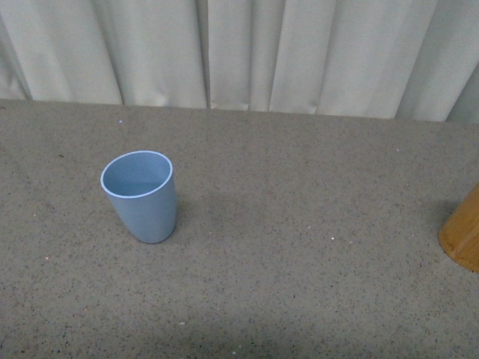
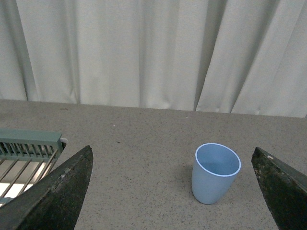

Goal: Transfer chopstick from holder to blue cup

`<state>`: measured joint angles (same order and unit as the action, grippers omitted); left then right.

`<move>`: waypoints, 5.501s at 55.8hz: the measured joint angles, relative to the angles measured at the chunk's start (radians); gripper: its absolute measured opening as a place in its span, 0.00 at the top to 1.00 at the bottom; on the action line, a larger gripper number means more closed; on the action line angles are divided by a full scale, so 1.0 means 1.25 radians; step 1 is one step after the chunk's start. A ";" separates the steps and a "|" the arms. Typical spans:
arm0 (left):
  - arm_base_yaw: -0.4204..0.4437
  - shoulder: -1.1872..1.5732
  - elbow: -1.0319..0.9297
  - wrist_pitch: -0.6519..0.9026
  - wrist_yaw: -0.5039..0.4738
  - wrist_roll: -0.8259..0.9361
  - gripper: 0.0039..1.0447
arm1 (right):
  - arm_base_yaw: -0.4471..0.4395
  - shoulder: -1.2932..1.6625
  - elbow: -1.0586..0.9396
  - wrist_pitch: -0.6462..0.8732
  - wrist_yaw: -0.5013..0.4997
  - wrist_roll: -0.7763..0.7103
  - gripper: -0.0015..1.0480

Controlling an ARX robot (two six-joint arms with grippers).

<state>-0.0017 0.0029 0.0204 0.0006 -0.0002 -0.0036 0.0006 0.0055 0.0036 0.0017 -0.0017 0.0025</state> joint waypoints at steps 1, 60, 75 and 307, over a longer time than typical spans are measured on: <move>0.000 0.000 0.000 0.000 0.000 0.000 0.06 | 0.000 0.000 0.000 0.000 0.000 0.000 0.09; 0.000 0.000 0.000 0.000 0.000 0.000 0.06 | 0.000 0.000 0.000 0.000 0.000 0.000 0.09; 0.000 0.000 0.000 0.000 0.000 0.000 0.06 | 0.000 0.000 0.000 0.000 0.000 0.000 0.09; -0.258 1.431 0.512 0.297 -0.191 -0.592 0.97 | 0.000 -0.002 0.000 0.000 0.000 0.000 0.09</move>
<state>-0.3241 1.7912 0.6605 0.3717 -0.2390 -0.7433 0.0006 0.0036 0.0036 0.0017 -0.0017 0.0025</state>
